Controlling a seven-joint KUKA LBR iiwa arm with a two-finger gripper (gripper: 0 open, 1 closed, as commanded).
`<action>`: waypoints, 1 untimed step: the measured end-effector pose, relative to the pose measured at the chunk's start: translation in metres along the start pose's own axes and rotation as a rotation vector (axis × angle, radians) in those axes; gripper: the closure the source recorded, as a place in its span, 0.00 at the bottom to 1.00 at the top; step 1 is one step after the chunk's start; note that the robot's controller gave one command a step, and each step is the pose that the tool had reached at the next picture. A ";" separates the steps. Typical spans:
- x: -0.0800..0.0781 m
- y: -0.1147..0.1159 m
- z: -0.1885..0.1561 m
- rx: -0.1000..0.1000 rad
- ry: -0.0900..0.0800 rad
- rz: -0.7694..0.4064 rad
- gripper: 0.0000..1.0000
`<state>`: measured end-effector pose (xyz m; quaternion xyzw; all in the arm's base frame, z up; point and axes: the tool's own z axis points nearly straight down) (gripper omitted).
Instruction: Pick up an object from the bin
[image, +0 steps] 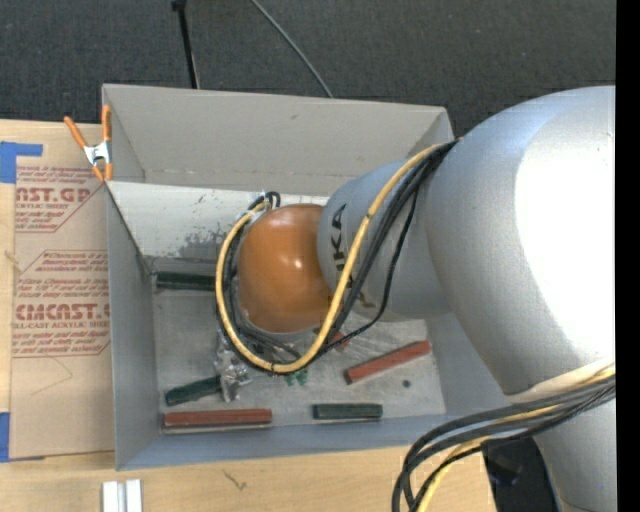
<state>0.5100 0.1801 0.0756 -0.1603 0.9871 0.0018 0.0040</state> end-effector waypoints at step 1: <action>-0.003 0.004 -0.132 0.001 0.006 -0.007 1.00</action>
Offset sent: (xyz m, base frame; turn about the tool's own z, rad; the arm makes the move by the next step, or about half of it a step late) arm 0.0000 0.0000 0.0000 0.0000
